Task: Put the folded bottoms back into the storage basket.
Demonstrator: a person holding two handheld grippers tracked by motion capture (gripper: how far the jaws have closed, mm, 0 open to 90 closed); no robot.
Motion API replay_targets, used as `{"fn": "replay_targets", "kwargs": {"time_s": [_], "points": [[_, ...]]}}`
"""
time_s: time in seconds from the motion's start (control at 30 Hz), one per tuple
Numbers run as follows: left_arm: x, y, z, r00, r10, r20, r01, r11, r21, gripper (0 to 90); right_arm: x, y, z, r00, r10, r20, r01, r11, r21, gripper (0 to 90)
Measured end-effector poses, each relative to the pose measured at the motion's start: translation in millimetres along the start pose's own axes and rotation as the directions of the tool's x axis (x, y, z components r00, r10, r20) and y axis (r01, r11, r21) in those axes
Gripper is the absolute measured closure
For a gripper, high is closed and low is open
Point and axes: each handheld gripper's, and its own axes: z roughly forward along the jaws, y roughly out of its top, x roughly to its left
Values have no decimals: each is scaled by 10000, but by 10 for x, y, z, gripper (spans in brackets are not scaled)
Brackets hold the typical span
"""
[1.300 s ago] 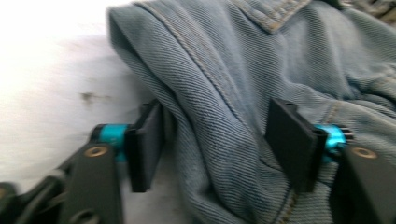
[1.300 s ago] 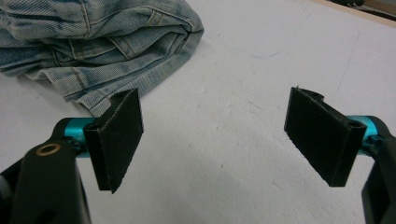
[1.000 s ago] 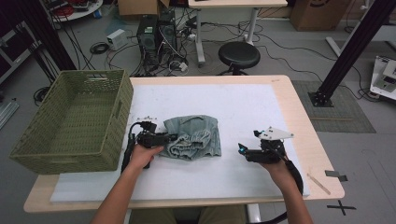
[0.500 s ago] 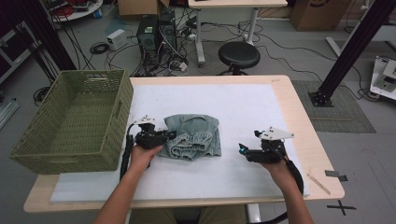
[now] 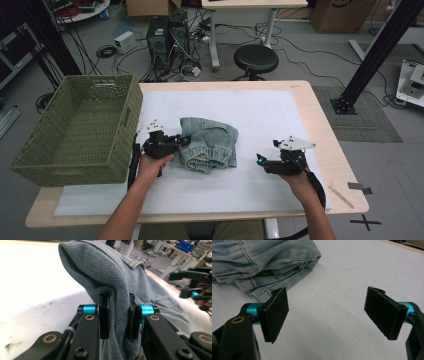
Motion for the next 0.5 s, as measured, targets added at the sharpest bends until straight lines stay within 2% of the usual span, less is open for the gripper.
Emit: {"fn": "replay_targets", "kwargs": {"time_s": [0.27,0.5], "points": [[-119,70,-36,9973,578,463,-565,9980,-291,769,-5,-4,-3,10000,25,12,-25,10000,-22,204],[-214,144,-89,9938,933,612,-898,9943,-581,772,-9,-6,-3,10000,50,33,-50,10000,-10,204]]}}
